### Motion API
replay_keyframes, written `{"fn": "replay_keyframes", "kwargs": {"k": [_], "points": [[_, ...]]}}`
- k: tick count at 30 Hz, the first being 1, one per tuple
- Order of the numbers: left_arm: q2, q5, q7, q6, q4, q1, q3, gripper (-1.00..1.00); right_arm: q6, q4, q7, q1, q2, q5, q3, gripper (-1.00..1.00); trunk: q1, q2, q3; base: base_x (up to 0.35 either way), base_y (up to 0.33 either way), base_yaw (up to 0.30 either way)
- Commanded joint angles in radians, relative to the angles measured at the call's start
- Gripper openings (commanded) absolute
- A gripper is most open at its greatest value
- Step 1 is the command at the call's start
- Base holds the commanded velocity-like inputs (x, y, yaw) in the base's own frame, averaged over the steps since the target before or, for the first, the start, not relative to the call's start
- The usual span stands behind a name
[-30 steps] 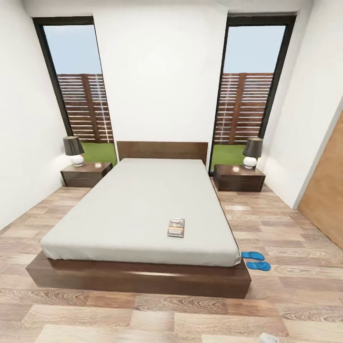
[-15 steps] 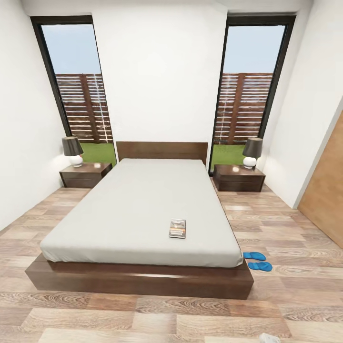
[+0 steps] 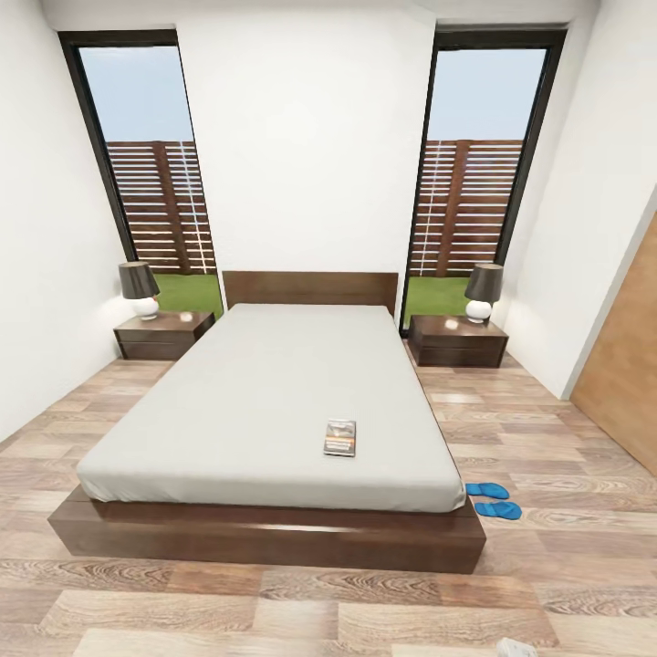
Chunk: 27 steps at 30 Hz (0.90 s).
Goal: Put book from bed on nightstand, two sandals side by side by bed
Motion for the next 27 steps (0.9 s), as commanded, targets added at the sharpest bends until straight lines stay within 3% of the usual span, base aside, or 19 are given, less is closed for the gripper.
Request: {"fn": "replay_keyframes", "kwargs": {"k": [1, 12, 22, 27], "points": [[0.0, -0.009, -0.003, -0.003, 0.001, -0.001, 0.009, 1.0, -0.001, 0.004, 0.004, -0.002, 0.0, -0.001, -0.008, 1.0, 0.0, -0.001, -0.001, 0.0, 0.0, 0.0], [0.001, -0.009, -0.003, -0.007, 0.0, -0.001, 0.009, 1.0, -0.001, 0.004, 0.004, -0.002, -0.001, -0.003, -0.008, 1.0, 0.0, -0.001, -0.001, 0.008, 0.0, 0.0], [-0.001, -0.009, -0.003, -0.008, 0.0, -0.001, 0.009, 1.0, -0.001, 0.004, 0.004, -0.002, 0.0, -0.003, -0.008, 1.0, 0.0, -0.001, -0.001, 0.269, 0.0, 0.0], [-0.001, -0.009, -0.003, -0.009, 0.0, -0.001, 0.009, 1.0, -0.001, 0.004, 0.004, -0.002, 0.0, -0.001, -0.008, 1.0, 0.0, -0.001, -0.001, 0.084, 0.0, 0.0]]}}
